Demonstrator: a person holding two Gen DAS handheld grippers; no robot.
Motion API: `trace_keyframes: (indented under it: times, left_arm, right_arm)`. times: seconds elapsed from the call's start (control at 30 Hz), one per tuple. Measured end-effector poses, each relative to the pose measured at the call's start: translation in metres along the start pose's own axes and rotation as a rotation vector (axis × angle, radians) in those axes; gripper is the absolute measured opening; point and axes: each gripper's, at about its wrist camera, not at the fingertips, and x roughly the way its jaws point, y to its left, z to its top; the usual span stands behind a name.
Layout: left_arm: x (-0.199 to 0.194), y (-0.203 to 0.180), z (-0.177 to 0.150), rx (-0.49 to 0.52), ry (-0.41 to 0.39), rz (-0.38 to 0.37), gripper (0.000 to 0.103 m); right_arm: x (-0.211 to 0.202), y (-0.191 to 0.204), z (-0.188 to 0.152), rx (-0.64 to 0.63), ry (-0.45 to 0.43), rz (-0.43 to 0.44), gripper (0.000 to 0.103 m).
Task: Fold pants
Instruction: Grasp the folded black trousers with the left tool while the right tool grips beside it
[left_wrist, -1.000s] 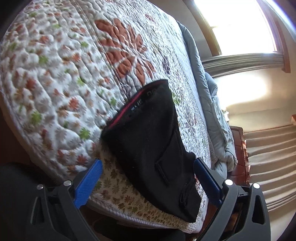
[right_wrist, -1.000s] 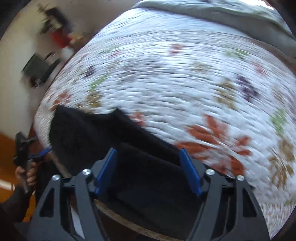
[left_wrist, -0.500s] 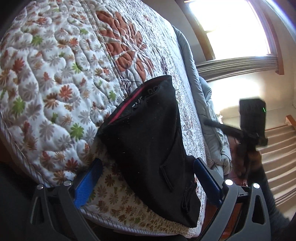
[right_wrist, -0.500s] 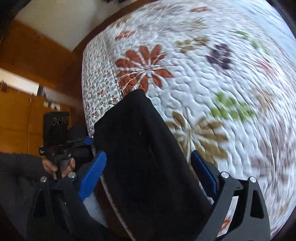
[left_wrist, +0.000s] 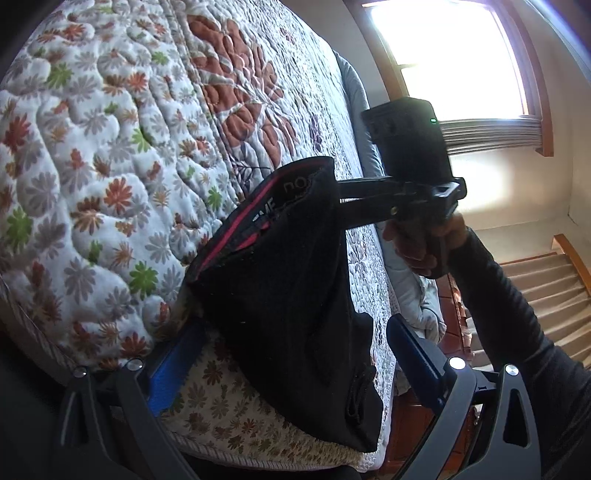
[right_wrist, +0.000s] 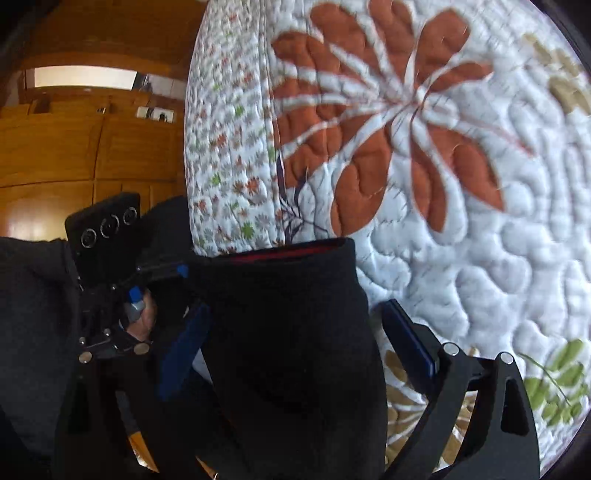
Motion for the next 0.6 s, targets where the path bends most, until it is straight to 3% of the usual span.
trace_keyframes:
  times: [0.07,0.1,0.13,0.17,0.2,0.33,0.4,0.6]
  left_arm:
    - [0.000,0.000,-0.001,0.003,-0.005,0.001,0.099]
    - [-0.001,0.003,-0.003,0.005,-0.008,0.004,0.099]
    - [-0.001,0.003,-0.004,0.010,-0.012,0.009,0.099]
    - [0.001,0.001,-0.005,0.011,-0.017,0.014,0.099]
    - [0.001,0.001,-0.006,0.010,-0.023,0.020,0.099]
    - [0.004,-0.003,-0.003,-0.025,-0.042,0.013,0.099]
    - [0.005,-0.002,0.000,-0.044,-0.044,0.006,0.099]
    - [0.003,-0.001,-0.001,-0.034,-0.062,0.001,0.097]
  right_arm:
    - [0.001,-0.007,-0.001,0.000,0.006,0.048,0.091]
    - [-0.001,-0.010,-0.002,0.004,0.006,0.056,0.065]
    - [-0.004,-0.016,-0.001,0.010,0.008,0.073,0.049]
    - [-0.008,-0.022,-0.003,0.022,0.008,0.087,0.040]
    - [-0.011,-0.027,-0.005,0.029,0.007,0.116,0.038]
    - [-0.012,-0.028,-0.003,0.014,0.010,0.142,0.044]
    - [-0.010,-0.027,0.000,0.013,0.011,0.140,0.053]
    - [-0.008,-0.024,-0.003,0.005,0.016,0.145,0.069]
